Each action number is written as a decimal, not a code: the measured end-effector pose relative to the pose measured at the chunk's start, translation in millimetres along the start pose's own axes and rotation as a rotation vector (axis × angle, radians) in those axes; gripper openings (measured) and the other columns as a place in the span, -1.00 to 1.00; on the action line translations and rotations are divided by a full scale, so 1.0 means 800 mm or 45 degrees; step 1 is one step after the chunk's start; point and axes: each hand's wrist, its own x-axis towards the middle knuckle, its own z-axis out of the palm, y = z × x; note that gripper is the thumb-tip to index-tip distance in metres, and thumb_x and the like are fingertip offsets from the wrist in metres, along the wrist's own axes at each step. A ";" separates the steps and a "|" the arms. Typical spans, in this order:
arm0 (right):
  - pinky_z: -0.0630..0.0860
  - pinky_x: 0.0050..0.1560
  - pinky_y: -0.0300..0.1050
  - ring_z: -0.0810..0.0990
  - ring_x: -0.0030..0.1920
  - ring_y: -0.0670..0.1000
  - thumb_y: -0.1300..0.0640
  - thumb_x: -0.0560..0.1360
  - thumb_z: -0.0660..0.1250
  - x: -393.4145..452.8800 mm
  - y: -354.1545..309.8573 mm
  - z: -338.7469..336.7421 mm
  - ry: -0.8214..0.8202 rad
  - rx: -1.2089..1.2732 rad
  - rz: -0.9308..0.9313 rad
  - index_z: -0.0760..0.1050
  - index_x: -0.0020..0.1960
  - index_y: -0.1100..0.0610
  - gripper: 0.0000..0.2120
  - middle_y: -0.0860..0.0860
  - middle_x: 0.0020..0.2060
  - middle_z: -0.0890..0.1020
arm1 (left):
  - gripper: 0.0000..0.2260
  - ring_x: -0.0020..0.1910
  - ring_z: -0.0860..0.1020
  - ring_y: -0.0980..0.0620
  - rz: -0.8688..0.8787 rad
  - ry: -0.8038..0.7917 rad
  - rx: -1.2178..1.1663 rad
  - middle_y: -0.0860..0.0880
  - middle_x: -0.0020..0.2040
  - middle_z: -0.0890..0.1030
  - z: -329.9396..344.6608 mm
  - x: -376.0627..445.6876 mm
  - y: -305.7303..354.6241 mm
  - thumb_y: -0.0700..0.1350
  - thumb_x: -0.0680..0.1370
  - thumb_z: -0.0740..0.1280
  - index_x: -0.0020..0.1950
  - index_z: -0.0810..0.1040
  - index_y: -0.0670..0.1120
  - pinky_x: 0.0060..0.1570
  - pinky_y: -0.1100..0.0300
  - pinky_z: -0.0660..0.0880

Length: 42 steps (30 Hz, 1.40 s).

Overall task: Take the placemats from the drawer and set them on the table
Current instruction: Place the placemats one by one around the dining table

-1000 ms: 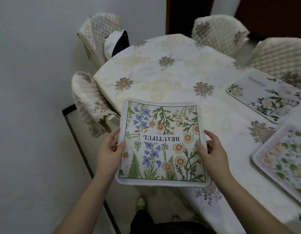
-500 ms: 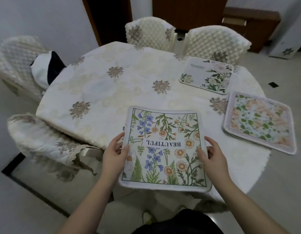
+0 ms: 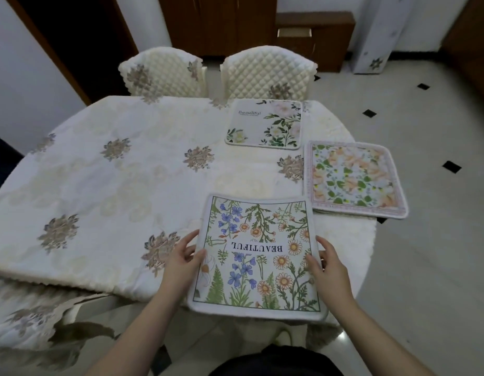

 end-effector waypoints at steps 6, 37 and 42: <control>0.44 -0.33 -0.29 0.61 -0.15 -0.15 0.08 0.64 0.20 0.026 0.006 0.012 -0.006 -0.048 0.056 0.23 0.47 -0.09 -0.57 -0.15 -0.05 0.60 | -0.61 -0.08 0.72 -0.08 -0.070 -0.024 -0.039 0.01 0.01 0.74 0.016 0.026 0.000 -0.15 0.61 0.36 0.30 0.47 0.28 -0.05 -0.16 0.64; 0.41 0.31 0.03 0.45 0.25 0.11 0.25 0.62 0.14 0.060 0.021 0.095 0.232 -0.488 0.152 0.18 0.54 0.17 -0.50 0.13 0.34 0.37 | -0.64 -0.31 0.54 0.11 0.205 -0.263 0.588 0.01 -0.23 0.62 -0.040 0.153 -0.060 -0.15 0.54 0.43 0.33 0.54 0.01 -0.14 0.14 0.57; 0.33 0.28 0.04 0.39 0.31 0.15 0.23 0.59 0.19 0.056 0.032 0.089 0.222 -0.788 0.081 0.27 0.51 0.16 -0.52 0.12 0.36 0.45 | -0.63 -0.27 0.55 0.16 0.214 -0.260 0.617 0.07 -0.16 0.62 -0.041 0.150 -0.062 -0.14 0.54 0.44 0.34 0.53 0.00 -0.26 0.44 0.41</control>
